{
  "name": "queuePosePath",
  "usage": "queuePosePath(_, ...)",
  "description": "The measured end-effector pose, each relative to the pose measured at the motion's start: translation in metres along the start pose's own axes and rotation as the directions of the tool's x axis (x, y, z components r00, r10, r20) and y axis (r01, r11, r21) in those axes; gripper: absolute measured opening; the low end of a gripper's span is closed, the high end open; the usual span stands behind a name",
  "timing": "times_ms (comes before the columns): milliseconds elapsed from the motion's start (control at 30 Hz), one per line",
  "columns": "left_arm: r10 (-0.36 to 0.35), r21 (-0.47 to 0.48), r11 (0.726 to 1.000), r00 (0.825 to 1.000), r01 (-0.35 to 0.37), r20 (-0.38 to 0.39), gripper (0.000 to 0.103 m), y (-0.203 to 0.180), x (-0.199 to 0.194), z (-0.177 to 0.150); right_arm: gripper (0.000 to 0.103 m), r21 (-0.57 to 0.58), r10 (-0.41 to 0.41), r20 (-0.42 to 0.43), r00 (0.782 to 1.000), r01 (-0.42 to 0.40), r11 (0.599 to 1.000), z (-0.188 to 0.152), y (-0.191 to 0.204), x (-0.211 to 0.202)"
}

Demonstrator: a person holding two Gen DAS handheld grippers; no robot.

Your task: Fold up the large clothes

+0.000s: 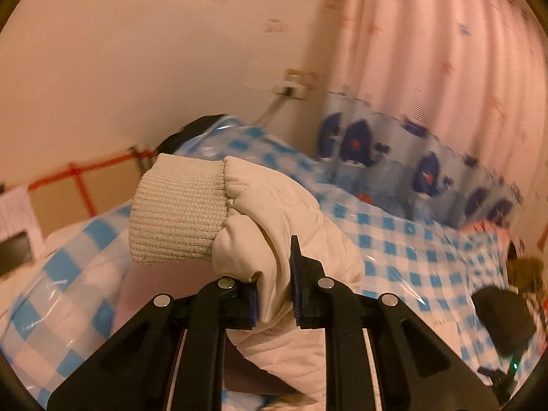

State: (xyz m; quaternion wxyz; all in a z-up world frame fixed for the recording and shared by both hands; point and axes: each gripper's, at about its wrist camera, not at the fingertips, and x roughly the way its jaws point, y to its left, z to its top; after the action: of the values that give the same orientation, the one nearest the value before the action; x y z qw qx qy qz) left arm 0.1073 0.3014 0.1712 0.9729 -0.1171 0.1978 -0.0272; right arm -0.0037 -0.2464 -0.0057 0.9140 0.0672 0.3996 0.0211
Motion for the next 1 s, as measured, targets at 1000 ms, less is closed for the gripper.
queuePosePath(1000, -0.322, 0.440, 0.723, 0.823, 0.532, -0.468, 0.015, -0.341, 0.049, -0.236, 0.096, 0.532, 0.638, 0.176, 0.750, -0.618, 0.579, 0.004, -0.078, 0.030)
